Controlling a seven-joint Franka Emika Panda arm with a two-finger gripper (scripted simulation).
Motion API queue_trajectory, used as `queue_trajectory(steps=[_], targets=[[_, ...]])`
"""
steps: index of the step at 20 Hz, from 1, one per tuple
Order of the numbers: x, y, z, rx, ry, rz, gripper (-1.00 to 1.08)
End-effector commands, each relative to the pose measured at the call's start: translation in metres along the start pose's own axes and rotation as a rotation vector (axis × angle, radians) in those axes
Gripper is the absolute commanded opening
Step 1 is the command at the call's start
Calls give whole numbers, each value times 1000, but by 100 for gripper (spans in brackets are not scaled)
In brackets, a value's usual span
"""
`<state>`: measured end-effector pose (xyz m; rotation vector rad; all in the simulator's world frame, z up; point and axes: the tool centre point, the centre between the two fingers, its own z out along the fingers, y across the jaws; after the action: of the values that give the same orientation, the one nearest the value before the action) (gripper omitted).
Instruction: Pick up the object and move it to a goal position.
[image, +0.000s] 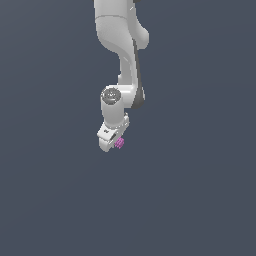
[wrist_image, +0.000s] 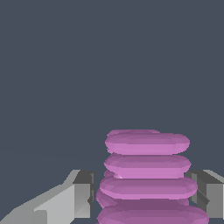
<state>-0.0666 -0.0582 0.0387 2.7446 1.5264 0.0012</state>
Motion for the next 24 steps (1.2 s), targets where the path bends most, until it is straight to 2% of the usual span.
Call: queue_trajectory(steps=[1, 6, 11, 24], targets=[[0, 0, 0, 0, 0, 0, -100], [10, -2, -10, 0, 0, 0, -100], [33, -5, -32, 0, 0, 0, -100], [136, -20, -130, 1, 0, -1, -100]])
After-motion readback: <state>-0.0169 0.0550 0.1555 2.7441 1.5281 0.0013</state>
